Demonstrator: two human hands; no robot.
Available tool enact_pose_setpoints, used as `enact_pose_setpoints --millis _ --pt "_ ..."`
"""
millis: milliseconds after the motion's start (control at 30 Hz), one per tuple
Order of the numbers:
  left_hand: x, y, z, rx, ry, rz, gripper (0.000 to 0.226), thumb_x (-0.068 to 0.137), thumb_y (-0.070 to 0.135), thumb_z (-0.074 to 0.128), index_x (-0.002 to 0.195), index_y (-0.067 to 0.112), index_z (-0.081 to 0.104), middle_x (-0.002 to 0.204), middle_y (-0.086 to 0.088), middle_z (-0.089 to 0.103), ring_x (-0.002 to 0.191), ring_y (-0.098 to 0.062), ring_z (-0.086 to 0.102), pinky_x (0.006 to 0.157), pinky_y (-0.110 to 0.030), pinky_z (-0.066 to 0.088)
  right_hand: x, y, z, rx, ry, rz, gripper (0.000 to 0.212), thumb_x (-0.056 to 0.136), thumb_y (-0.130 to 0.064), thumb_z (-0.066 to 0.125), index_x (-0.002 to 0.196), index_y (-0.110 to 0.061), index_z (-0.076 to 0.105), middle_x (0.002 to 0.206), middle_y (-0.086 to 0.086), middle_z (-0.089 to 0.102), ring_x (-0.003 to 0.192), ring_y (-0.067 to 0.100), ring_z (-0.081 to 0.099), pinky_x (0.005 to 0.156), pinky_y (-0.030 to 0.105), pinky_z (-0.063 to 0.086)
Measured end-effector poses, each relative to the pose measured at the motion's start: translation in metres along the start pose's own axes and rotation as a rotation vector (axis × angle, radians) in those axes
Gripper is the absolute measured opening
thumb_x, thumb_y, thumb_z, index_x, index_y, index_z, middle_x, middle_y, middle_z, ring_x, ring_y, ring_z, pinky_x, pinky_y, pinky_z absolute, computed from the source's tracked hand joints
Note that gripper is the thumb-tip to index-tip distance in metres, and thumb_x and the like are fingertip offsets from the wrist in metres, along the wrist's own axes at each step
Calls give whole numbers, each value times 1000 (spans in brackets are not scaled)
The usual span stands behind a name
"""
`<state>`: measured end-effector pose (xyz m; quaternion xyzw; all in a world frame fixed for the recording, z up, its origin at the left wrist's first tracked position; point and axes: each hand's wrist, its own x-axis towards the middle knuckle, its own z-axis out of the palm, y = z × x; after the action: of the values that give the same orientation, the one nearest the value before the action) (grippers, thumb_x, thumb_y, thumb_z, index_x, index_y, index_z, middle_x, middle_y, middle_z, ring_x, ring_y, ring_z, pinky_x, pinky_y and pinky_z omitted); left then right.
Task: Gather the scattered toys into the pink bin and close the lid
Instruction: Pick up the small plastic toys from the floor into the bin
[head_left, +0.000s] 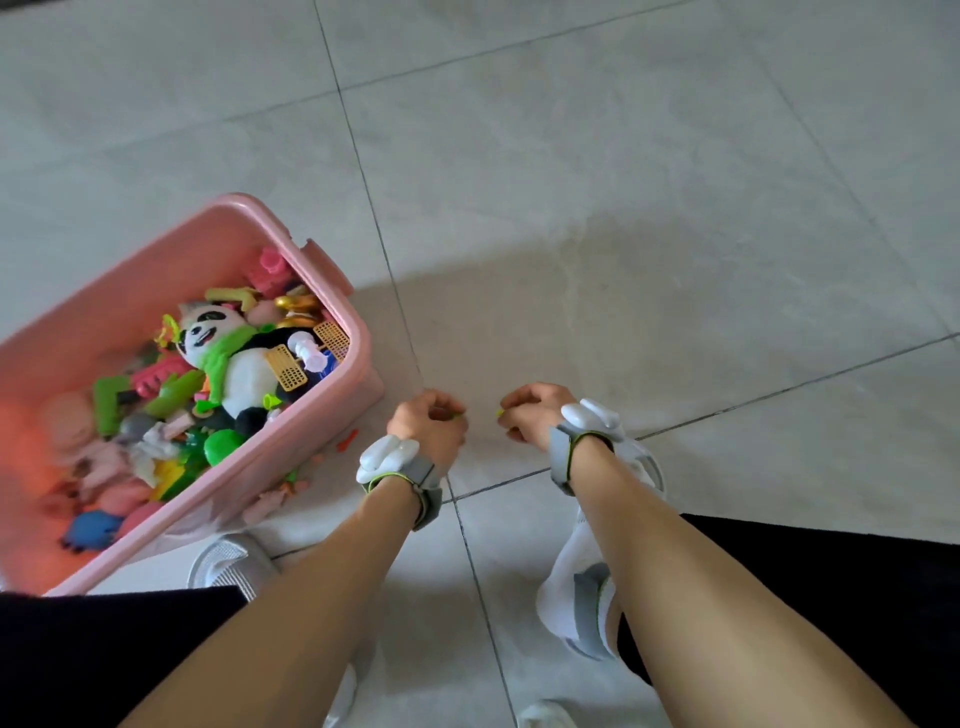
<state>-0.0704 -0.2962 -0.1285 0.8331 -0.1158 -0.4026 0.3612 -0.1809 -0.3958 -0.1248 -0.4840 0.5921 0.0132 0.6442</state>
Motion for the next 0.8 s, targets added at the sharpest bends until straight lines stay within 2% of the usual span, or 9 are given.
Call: enact_pose_setpoints --millis 133,233,333,400,500,567,667,800 --pt "-23 10 -31 -178 61 39 22 80 2 70 72 22 66 71 0 66 60 -19 65 79 -45 60 -29 -26 22 58 -8 -73 23 79 5 67 69 -15 61 70 4 60 59 15 57 68 26 56" --pt "-40 14 -59 -272 102 54 21 81 0 71 73 18 64 71 -4 64 62 -20 65 81 -48 59 -49 -42 43 59 -50 -143 21 78 4 68 70 -14 62 71 6 61 62 15 59 72 28 58" --pt "-57 10 -89 -321 170 79 21 79 -1 71 72 18 65 68 -4 62 58 -19 65 79 -46 59 -75 -60 68 41 -94 -216 20 78 5 68 70 -12 63 70 4 60 64 13 58 68 25 58" --pt "-66 3 -108 -349 219 88 22 79 -2 70 72 19 65 65 -3 62 54 -16 64 76 -41 60 -91 -69 84 17 -123 -252 19 78 6 68 70 -11 63 69 4 59 63 13 57 72 27 59" --pt "-79 -6 -139 -376 303 90 19 81 -2 66 75 16 65 62 -4 61 45 -5 59 58 -24 57 -107 -80 113 -58 -161 -302 18 76 5 69 72 -12 64 72 3 63 63 14 60 79 34 60" --pt "-82 -10 -154 -376 370 61 18 82 2 64 76 18 66 64 -2 63 48 -5 60 47 -20 51 -112 -85 127 -128 -160 -346 18 73 1 71 70 -15 65 80 1 67 64 14 62 81 38 60" --pt "-78 -21 -182 -477 455 -19 14 81 6 65 78 19 68 65 -1 66 59 -19 62 54 -28 53 -123 -98 155 -277 -163 -429 19 74 -3 72 70 -19 63 90 -1 67 66 15 63 80 34 59" --pt "-68 -23 -199 -522 450 -45 15 82 5 62 76 18 67 66 -2 65 52 -12 60 48 -18 51 -121 -113 173 -427 -94 -520 18 74 -6 71 71 -22 63 92 -2 68 80 18 63 82 32 55"
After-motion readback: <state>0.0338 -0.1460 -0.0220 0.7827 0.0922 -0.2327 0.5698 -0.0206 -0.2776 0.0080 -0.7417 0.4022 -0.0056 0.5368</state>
